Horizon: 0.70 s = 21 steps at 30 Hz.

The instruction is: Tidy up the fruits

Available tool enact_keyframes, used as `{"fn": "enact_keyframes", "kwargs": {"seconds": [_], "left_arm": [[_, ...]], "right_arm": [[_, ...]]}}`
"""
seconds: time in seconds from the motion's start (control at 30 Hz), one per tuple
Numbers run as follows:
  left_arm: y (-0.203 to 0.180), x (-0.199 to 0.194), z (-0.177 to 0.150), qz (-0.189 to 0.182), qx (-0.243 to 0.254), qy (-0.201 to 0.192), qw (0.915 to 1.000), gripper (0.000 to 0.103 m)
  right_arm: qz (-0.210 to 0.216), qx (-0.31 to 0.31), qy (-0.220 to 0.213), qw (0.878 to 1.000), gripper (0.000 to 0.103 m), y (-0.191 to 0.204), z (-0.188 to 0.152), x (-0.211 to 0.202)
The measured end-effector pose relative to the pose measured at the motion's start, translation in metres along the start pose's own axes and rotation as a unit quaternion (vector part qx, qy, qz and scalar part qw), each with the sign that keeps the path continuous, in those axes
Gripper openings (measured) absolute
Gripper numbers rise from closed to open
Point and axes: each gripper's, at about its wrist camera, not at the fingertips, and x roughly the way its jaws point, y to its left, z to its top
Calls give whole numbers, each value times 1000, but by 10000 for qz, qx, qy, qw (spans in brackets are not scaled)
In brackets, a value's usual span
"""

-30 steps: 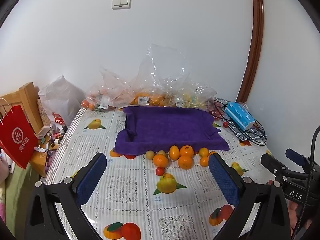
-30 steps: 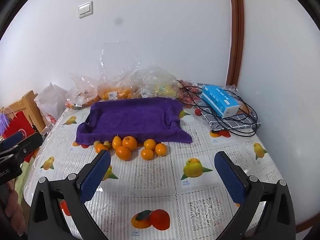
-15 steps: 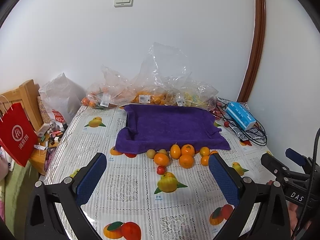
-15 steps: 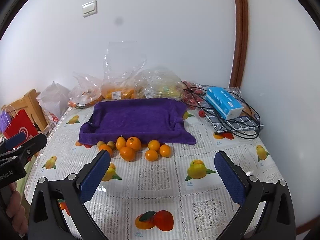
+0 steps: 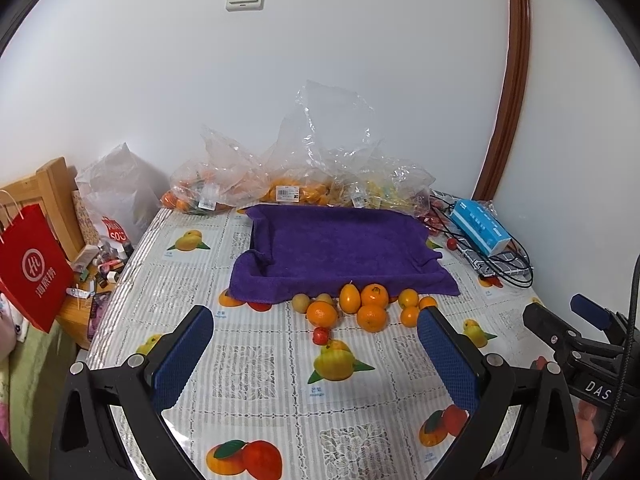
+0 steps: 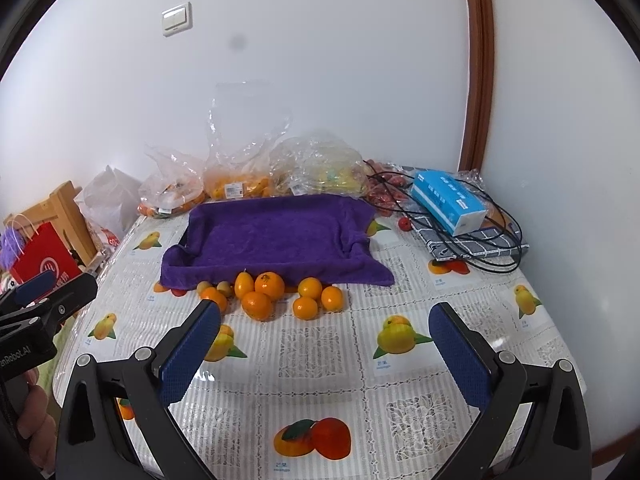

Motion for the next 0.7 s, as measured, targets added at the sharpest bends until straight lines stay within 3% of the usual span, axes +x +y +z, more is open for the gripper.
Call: {"fn": "enact_keyframes", "kwargs": {"seconds": [0.7], "left_arm": [[6,-2,-2,5,-89,-57,9999,102]], "right_arm": [[66,-59,-38,10000,103,5,2,-2]]}}
